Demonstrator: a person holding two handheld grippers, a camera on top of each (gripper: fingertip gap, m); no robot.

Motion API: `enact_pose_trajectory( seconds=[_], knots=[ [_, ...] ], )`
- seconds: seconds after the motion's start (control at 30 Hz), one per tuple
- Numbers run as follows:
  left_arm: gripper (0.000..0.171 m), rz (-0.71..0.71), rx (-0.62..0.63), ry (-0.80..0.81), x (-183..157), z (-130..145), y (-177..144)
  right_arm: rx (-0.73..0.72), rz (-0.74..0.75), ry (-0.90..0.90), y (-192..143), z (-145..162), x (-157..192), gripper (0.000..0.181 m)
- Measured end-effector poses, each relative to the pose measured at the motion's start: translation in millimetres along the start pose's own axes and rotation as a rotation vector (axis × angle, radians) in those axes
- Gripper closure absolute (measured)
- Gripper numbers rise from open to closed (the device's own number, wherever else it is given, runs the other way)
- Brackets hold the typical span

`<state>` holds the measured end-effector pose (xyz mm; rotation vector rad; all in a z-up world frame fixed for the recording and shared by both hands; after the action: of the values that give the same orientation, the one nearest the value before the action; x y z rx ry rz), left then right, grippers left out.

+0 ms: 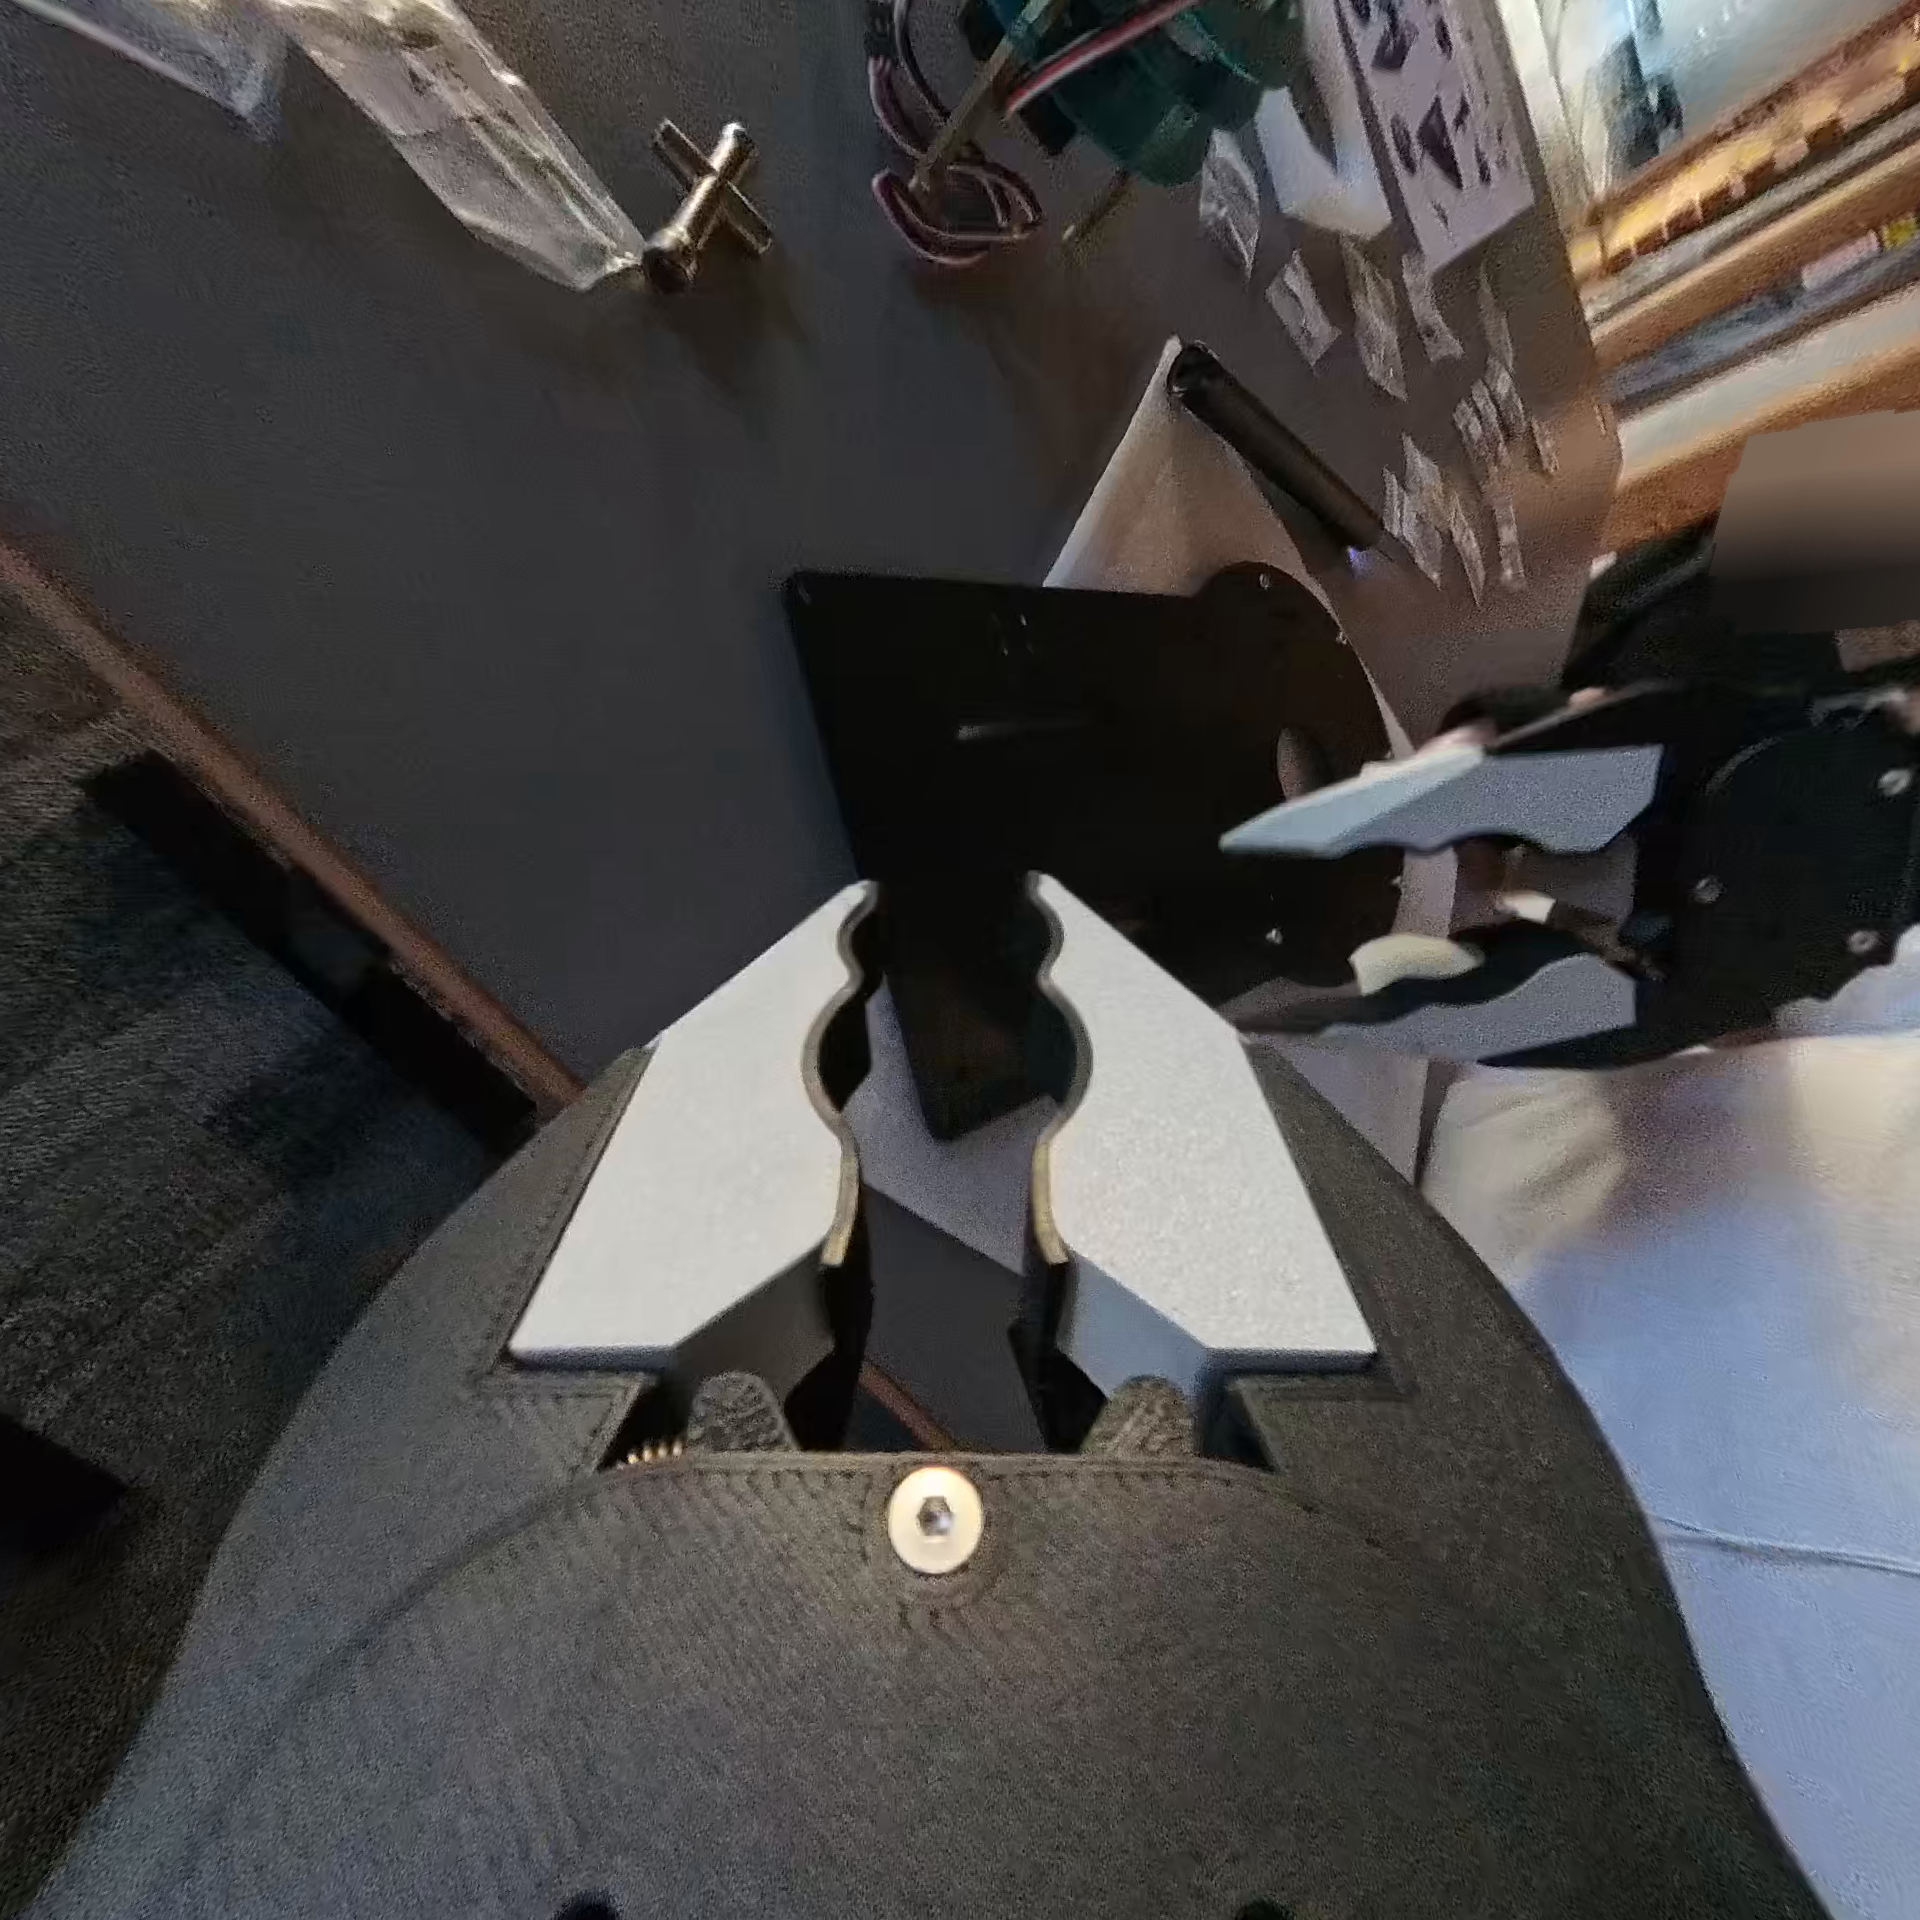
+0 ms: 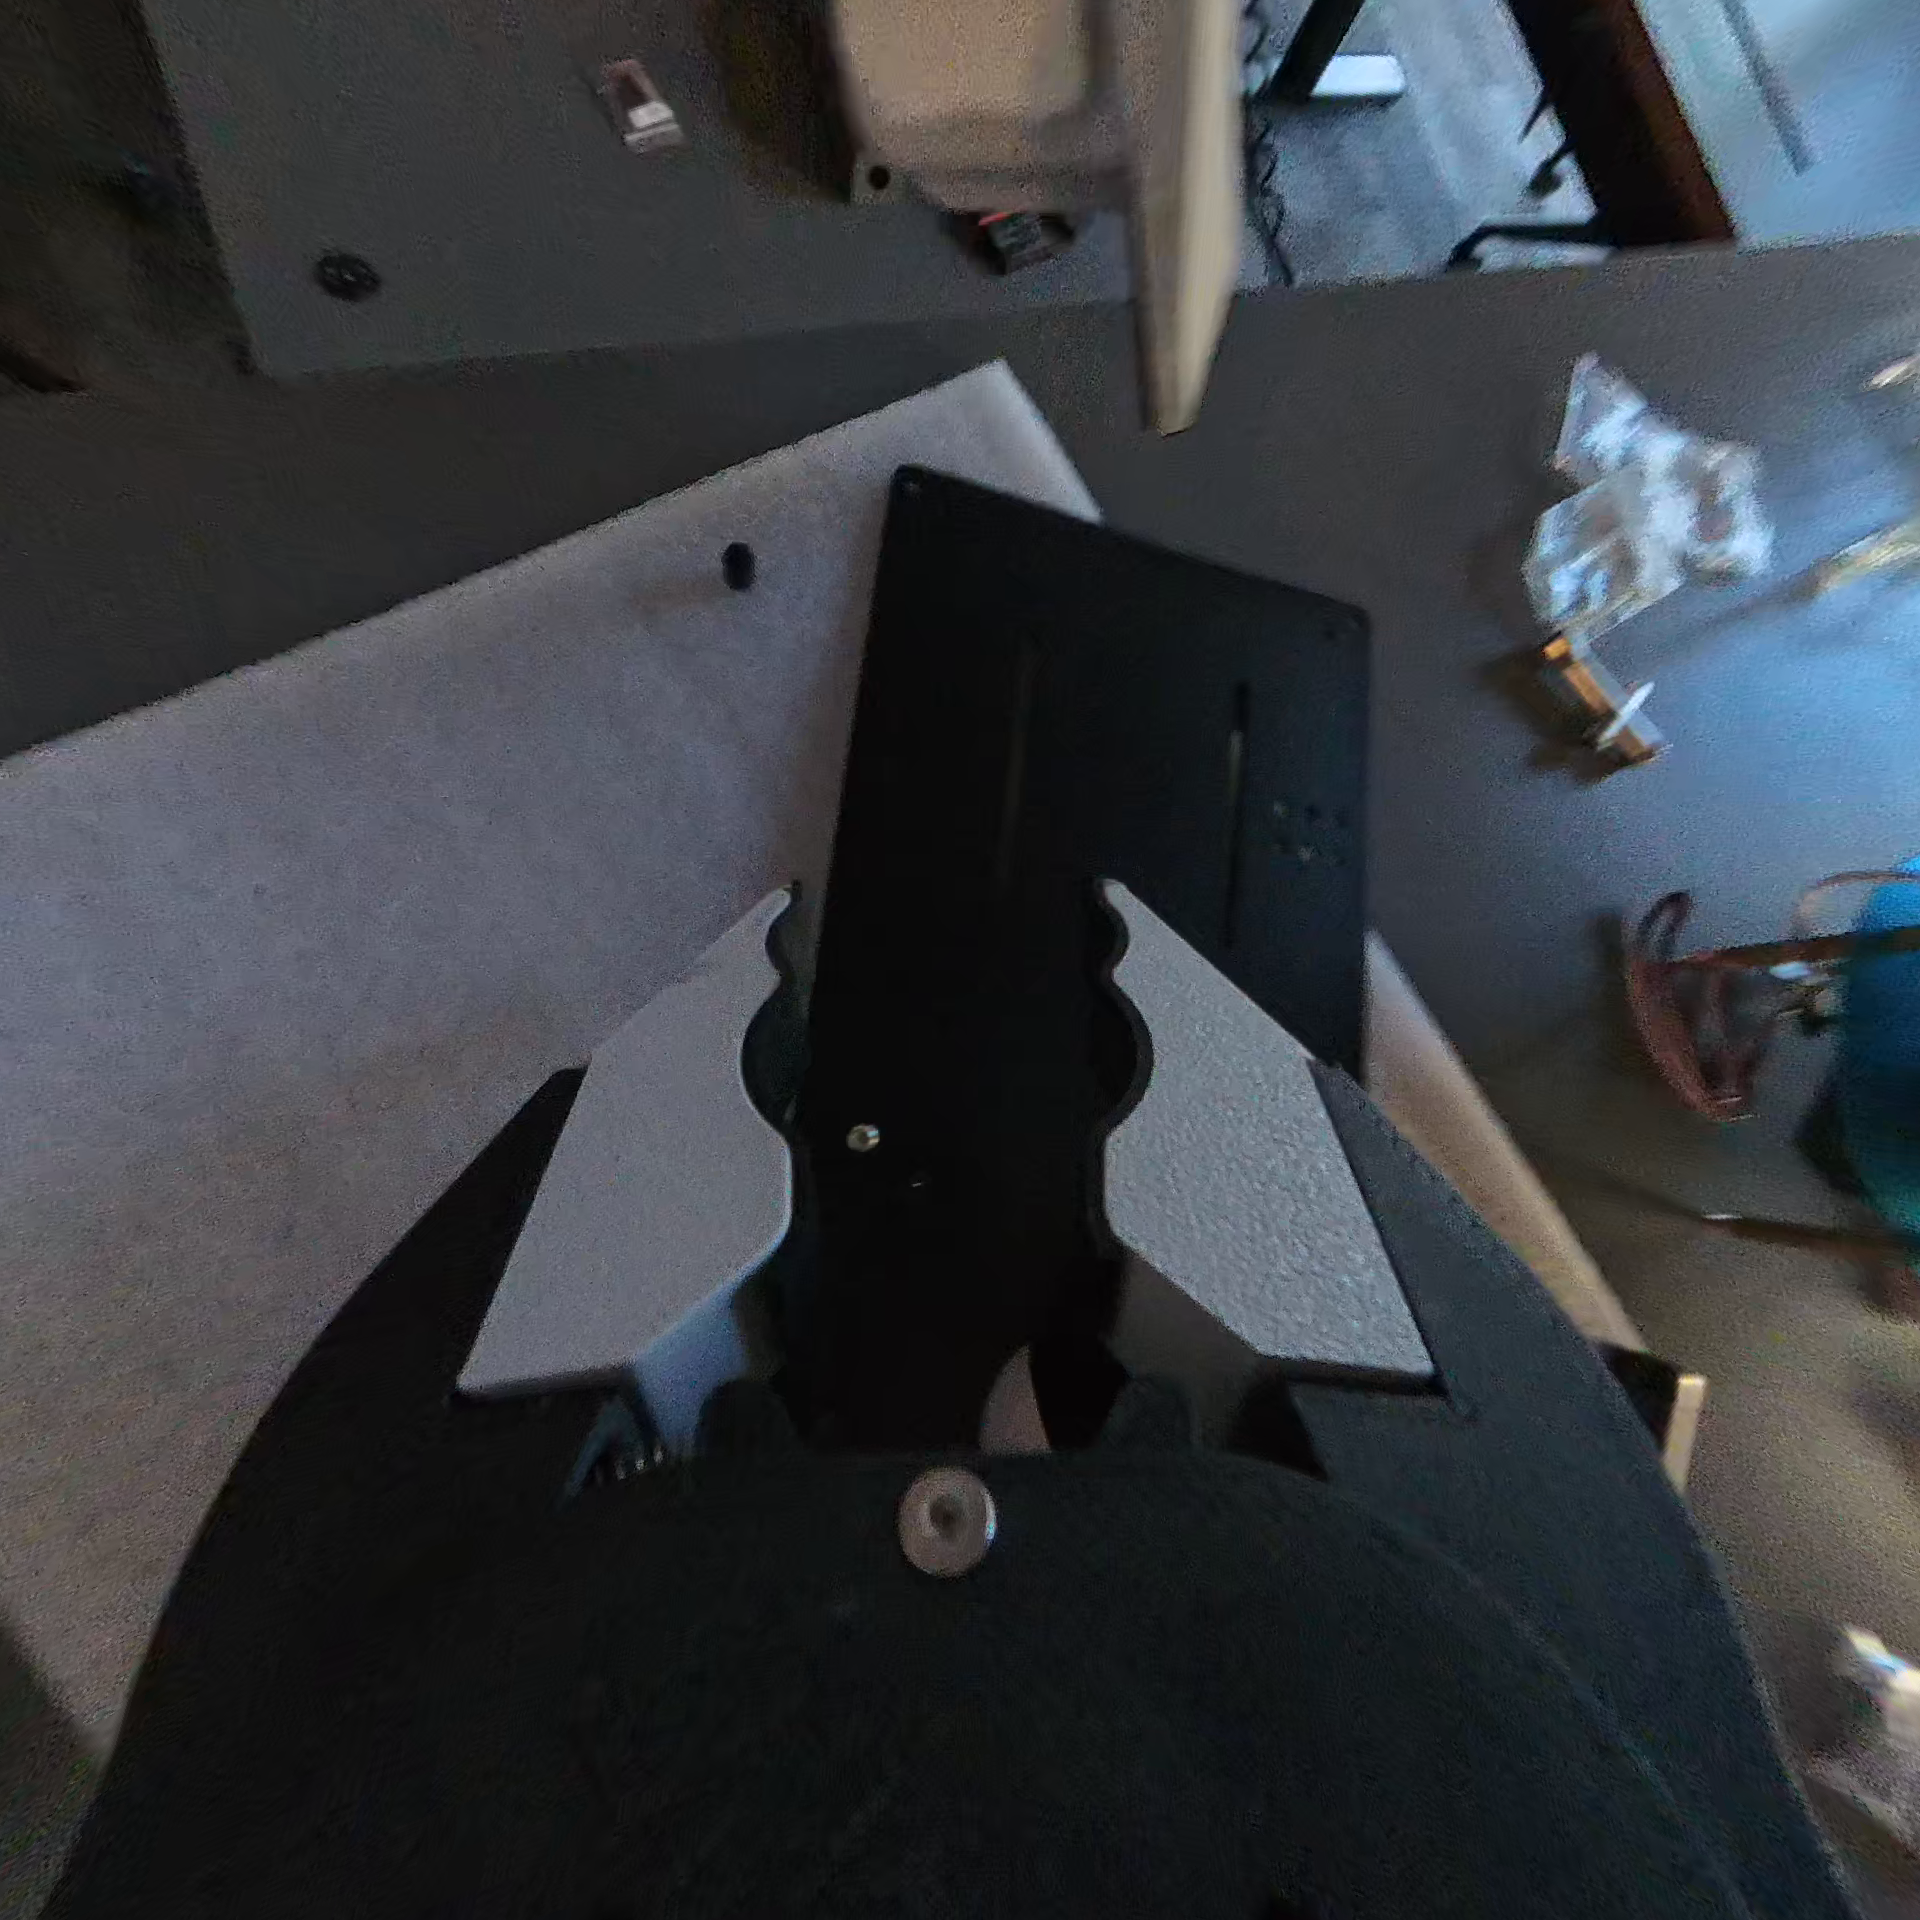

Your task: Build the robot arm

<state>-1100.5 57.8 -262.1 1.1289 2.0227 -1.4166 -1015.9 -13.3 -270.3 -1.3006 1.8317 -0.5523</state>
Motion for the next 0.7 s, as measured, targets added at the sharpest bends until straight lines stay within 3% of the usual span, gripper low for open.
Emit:
enact_pose_trajectory(
  seconds=[0.1, 0.27, 0.43, 0.7],
  knots=[
    [0.138, 0.037, 0.117, -0.027, 5, -18, 10, -0.012, -0.055, 0.12, 1, 9, 7, 0.13],
    [0.137, 0.161, 0.217, -0.126, 7, -32, 19, 0.006, -0.03, 0.197, 3, 22, 7, 0.129],
    [0.133, 0.171, 0.295, -0.159, 15, -30, 28, -0.004, 0.001, 0.186, 3, 23, 6, 0.129],
    [0.146, 0.265, 0.356, -0.196, 14, -27, 38, -0.025, 0.018, 0.198, 2, 23, 6, 0.129]
  ],
)
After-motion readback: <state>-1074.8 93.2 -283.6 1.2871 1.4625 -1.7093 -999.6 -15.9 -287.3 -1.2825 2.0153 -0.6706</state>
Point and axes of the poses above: each gripper's, where its closed fingertips meet, y out along the fingers, z out of its underside, x = y × z across the jaws, the point moved 1 cm from there along -y, back along the fingers, and after that the axes turned 11 degrees about -y, right-handed, at the moved point
